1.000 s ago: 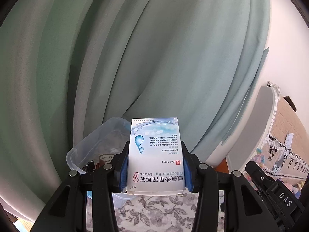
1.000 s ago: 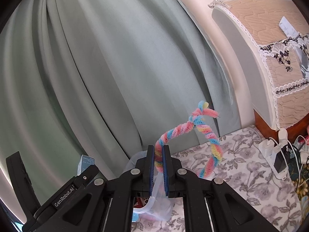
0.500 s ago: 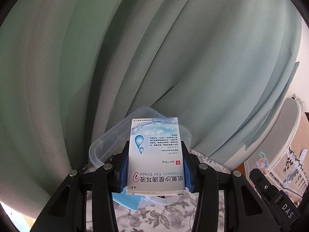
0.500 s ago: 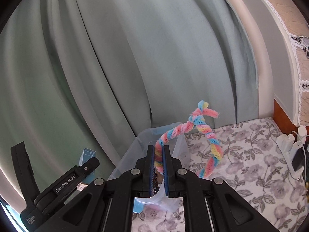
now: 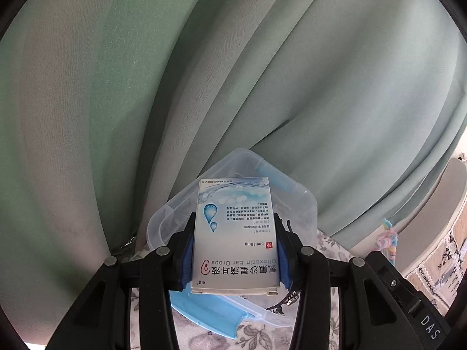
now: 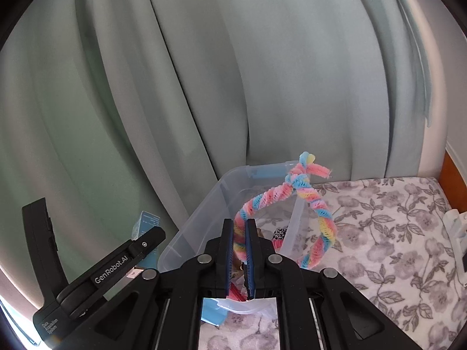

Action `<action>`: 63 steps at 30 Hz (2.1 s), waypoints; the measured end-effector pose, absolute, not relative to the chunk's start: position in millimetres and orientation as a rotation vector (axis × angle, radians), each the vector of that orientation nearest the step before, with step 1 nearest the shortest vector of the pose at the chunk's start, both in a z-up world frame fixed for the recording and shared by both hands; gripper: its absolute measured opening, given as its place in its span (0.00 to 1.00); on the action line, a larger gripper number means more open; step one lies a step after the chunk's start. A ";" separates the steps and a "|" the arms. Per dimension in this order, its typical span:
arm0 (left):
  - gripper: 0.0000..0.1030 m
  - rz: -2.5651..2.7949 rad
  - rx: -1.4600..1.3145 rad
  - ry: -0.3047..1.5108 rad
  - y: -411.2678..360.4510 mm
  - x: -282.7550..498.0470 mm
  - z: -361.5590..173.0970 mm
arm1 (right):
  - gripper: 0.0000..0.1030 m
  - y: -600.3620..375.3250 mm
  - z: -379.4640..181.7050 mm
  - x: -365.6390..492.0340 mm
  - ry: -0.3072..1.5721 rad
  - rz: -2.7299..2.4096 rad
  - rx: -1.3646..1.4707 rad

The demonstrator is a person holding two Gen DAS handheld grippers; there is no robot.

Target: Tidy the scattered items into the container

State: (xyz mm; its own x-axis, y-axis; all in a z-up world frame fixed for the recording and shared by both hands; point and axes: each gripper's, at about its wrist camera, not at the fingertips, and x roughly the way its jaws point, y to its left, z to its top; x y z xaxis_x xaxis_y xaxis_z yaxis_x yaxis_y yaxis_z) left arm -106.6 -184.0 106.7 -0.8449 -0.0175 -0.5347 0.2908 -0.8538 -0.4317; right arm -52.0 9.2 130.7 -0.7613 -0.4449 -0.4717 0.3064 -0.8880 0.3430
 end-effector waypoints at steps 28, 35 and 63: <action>0.46 -2.723 0.922 0.793 -196.0 -145.1 54.1 | 0.09 -68.3 89.2 -146.7 -0.055 -2.450 0.862; 0.46 -2.727 0.947 0.772 -188.9 -151.1 48.7 | 0.12 -68.0 87.7 -154.2 -0.051 -2.447 0.882; 0.62 -2.738 1.002 0.719 -170.4 -170.5 49.0 | 0.43 -26.9 85.9 -148.2 -0.193 -2.526 0.944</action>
State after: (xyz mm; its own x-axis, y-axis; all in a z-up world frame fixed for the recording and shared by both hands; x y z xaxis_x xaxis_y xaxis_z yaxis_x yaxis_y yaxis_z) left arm -170.5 -170.4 49.0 -0.7685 0.0329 -0.6390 0.2854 -0.8762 -0.3884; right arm -148.2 -26.9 85.9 -0.6731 -0.4439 -0.5915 0.3486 -0.8959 0.2755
